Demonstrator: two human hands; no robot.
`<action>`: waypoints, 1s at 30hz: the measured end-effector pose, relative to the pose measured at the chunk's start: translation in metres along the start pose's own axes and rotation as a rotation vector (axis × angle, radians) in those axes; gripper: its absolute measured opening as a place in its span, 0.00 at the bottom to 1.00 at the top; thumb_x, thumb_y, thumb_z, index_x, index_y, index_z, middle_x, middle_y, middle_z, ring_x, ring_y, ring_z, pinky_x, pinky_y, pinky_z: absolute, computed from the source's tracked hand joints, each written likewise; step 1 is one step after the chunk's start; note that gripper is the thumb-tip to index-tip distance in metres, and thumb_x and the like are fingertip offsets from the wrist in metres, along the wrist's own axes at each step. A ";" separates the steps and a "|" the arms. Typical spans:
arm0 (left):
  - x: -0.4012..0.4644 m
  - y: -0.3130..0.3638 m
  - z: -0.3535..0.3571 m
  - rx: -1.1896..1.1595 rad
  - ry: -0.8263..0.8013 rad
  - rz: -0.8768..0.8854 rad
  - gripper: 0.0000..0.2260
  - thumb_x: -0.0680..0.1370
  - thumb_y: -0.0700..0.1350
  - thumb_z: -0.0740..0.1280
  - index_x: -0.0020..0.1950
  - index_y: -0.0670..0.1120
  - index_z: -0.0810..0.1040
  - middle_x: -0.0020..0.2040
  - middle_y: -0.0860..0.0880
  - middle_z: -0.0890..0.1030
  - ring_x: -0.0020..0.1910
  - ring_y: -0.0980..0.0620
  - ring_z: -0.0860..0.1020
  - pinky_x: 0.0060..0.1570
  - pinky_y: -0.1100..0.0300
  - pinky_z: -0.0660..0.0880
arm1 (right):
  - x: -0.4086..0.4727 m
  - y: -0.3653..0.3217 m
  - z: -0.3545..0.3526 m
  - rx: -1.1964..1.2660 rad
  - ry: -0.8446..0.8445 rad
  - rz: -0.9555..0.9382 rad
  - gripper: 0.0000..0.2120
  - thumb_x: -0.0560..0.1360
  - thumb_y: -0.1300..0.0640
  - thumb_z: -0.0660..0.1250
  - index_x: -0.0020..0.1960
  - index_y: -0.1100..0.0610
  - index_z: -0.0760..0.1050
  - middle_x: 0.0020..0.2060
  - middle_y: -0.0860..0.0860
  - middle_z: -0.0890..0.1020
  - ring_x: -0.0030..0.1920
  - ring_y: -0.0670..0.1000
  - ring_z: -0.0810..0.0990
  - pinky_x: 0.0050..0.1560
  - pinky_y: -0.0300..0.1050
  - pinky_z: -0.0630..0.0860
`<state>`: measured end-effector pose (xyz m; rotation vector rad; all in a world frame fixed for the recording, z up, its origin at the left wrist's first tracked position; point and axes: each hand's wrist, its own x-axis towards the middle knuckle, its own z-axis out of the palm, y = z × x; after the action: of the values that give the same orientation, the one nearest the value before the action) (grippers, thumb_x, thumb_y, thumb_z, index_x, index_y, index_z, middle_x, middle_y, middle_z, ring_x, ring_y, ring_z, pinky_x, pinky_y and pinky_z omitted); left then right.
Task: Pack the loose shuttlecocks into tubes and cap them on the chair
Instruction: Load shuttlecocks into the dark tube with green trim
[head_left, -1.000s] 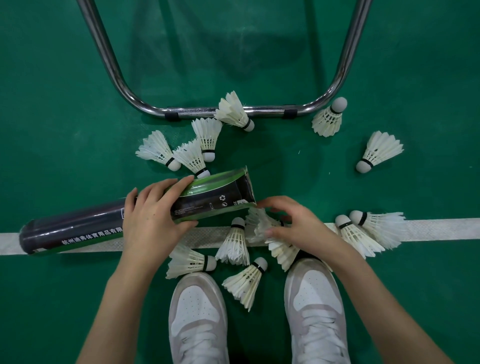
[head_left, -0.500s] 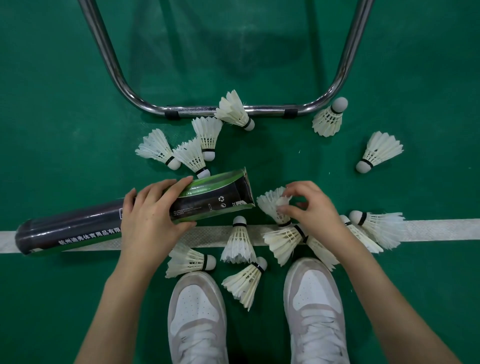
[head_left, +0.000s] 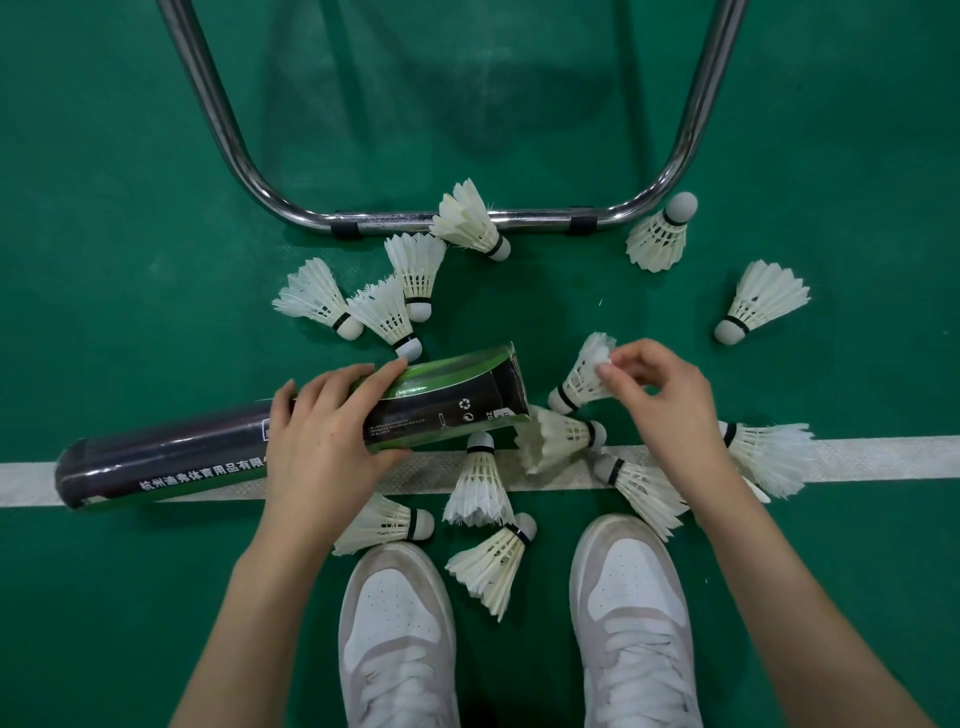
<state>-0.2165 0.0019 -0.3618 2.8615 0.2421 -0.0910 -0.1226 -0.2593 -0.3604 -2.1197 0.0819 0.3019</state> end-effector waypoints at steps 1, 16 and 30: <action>0.000 0.001 0.000 0.000 0.000 0.002 0.39 0.61 0.49 0.80 0.70 0.54 0.69 0.61 0.47 0.77 0.60 0.41 0.74 0.65 0.38 0.61 | 0.001 -0.001 -0.001 0.030 0.010 0.008 0.04 0.74 0.54 0.68 0.41 0.52 0.75 0.37 0.47 0.81 0.41 0.43 0.79 0.44 0.37 0.72; 0.000 0.013 0.001 -0.004 0.017 0.017 0.39 0.60 0.50 0.80 0.69 0.53 0.70 0.60 0.46 0.78 0.59 0.41 0.74 0.64 0.37 0.62 | -0.015 -0.036 0.014 0.404 -0.079 0.038 0.01 0.76 0.60 0.65 0.45 0.57 0.75 0.34 0.46 0.78 0.35 0.37 0.76 0.39 0.27 0.71; 0.000 0.017 -0.002 -0.020 0.016 -0.001 0.39 0.61 0.49 0.80 0.70 0.54 0.70 0.61 0.48 0.77 0.60 0.42 0.73 0.65 0.39 0.61 | -0.028 -0.041 0.042 0.291 -0.204 0.046 0.21 0.65 0.63 0.76 0.46 0.46 0.68 0.42 0.43 0.77 0.40 0.40 0.75 0.46 0.34 0.73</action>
<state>-0.2131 -0.0134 -0.3552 2.8434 0.2466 -0.0653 -0.1502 -0.2034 -0.3417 -1.7913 0.0514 0.5012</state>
